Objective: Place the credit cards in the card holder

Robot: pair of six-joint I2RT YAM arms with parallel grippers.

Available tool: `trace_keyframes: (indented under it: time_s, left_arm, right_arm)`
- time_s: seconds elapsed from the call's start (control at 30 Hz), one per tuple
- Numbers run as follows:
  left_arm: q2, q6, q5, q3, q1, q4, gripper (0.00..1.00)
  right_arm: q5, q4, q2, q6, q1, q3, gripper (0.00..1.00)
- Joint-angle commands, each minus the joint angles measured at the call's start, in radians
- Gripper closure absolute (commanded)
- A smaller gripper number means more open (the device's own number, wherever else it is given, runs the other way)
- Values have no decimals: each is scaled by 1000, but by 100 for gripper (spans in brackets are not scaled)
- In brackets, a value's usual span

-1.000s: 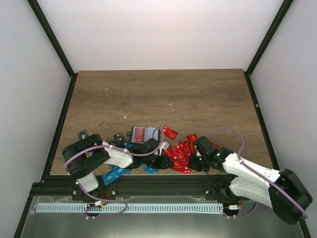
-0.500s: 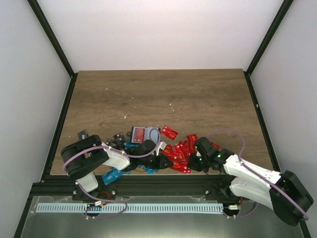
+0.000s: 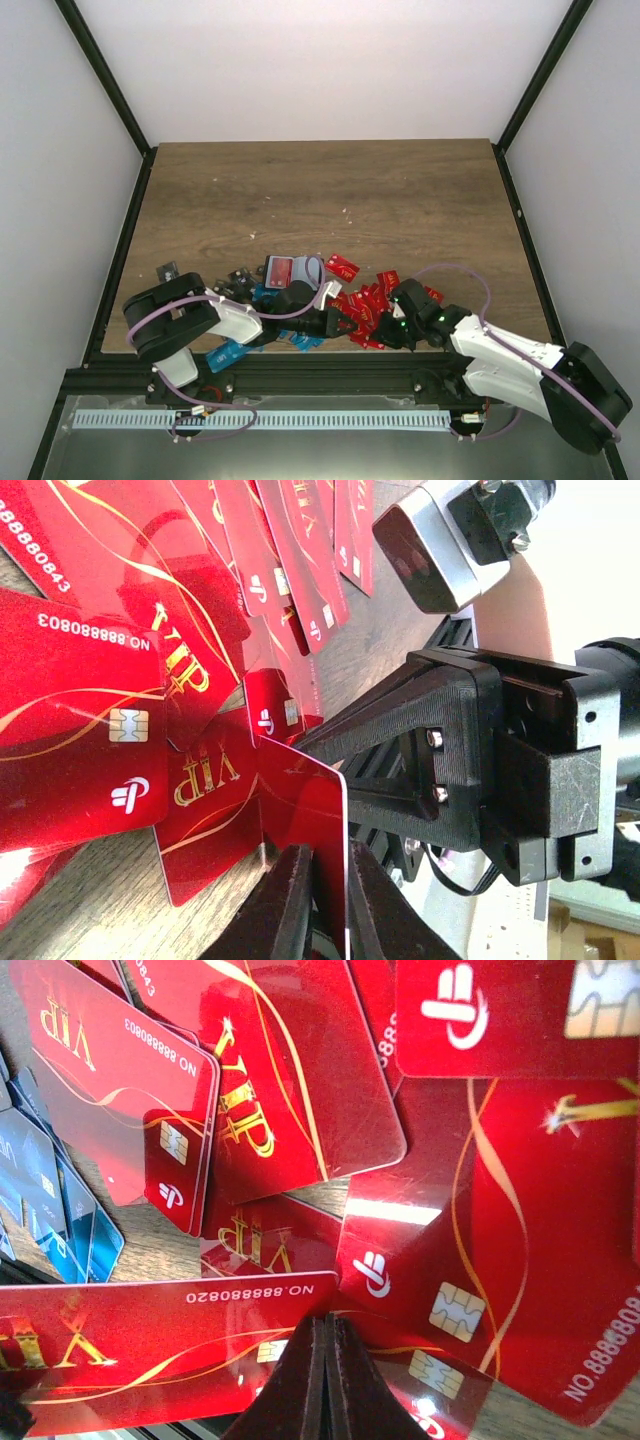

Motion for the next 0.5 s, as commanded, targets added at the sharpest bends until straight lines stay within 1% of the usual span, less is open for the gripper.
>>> trace_keyframes:
  time_s: [0.0,0.07,0.2,0.27,0.3,0.33,0.4,0.43,0.47]
  left_arm:
    - [-9,20,-7,10,-3,16,92]
    - [-23,35,-28,13,-3,-21,96]
    - [-73,79,-82,21,-3,-128,96]
    - [-105,116,-105,31,-3,-191,96]
    - [-124,143,-113,37,-3,-224,96]
    - [-141,174,-118,46,-2,-268,96]
    - [-174,247,-115,70,6,-357,96]
    - [-184,302,-80,86,18,-407,96]
    - [-193,342,-49,112,40,-461,96]
  right_arm:
    - [19,-46,11,7,6,-21,99]
    - [27,-62,6,6,5,-11,99]
    - [60,-104,-38,-9,6,26,99]
    - [76,-123,-74,-32,6,56,93]
    - [90,-132,-92,-50,6,72,87]
    - [105,-143,-107,-67,6,90,78]
    - [136,-163,-134,-104,4,135,55]
    - [152,-169,-143,-128,4,159,44]
    - [155,-167,-148,-146,1,178,35]
